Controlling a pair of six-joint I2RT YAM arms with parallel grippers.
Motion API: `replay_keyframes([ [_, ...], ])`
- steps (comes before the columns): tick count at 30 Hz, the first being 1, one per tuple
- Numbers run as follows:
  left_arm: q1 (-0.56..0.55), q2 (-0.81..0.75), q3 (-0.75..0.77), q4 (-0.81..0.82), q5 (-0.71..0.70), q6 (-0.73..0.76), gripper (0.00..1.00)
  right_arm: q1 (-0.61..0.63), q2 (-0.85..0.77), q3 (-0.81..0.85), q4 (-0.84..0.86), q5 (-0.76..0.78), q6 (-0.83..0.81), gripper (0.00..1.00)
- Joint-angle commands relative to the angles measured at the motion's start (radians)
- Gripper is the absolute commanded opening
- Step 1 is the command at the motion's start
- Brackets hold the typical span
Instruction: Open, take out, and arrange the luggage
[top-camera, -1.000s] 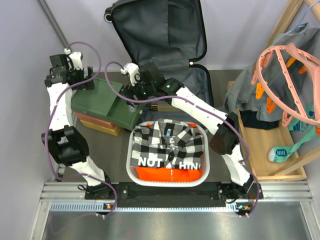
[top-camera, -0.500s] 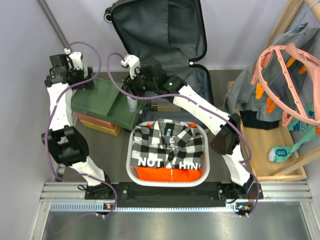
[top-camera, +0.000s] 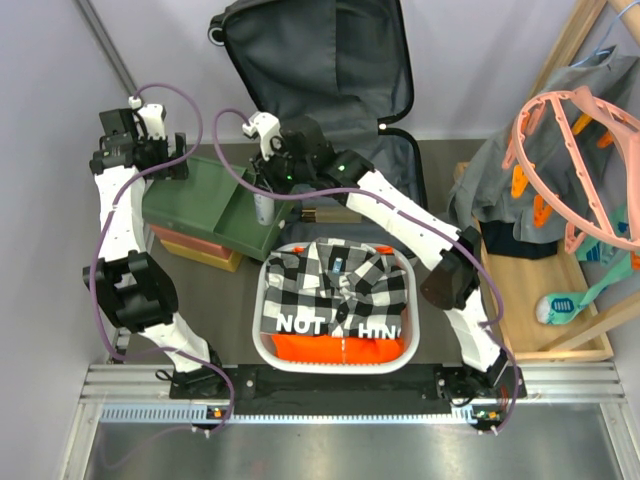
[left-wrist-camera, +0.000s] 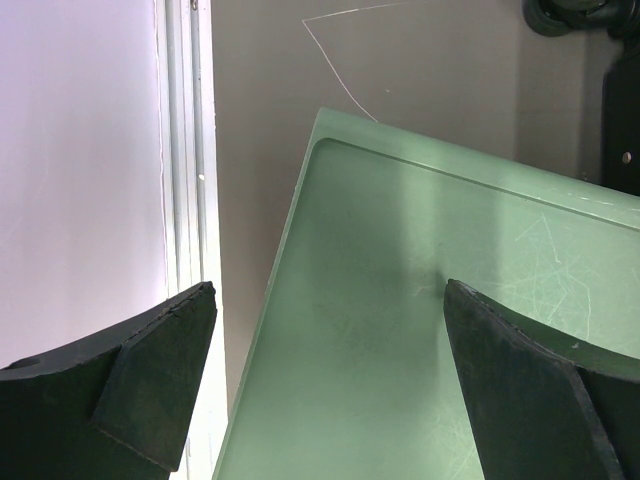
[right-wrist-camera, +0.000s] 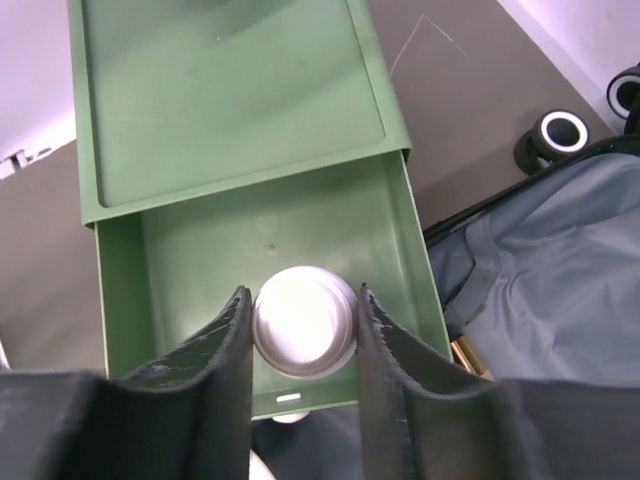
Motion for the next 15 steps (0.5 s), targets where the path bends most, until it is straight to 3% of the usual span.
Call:
replay_keyframes([
  [1, 0.001, -0.030, -0.025, -0.001, -0.021, 0.020, 0.99, 0.009, 0.003, 0.030, 0.011, -0.018, -0.002, 0.12],
  [4, 0.001, -0.032, -0.026, -0.001, -0.019, 0.017, 0.99, 0.012, -0.014, 0.018, 0.071, -0.016, -0.011, 0.02],
  [9, 0.003, -0.029, -0.025, 0.005, -0.018, 0.017, 0.99, 0.041, -0.089, -0.116, 0.289, 0.024, -0.152, 0.00],
  [10, 0.003, -0.030, -0.025, 0.004, -0.018, 0.017, 0.99, 0.044, -0.103, -0.157, 0.402, 0.027, -0.159, 0.00],
  [12, 0.001, -0.029, -0.026, 0.005, -0.018, 0.017, 0.99, 0.043, -0.125, -0.249, 0.485, 0.044, -0.118, 0.00],
  [15, 0.001, -0.029, -0.031, 0.005, -0.015, 0.017, 0.99, 0.038, -0.102, -0.248, 0.557, 0.056, -0.028, 0.00],
])
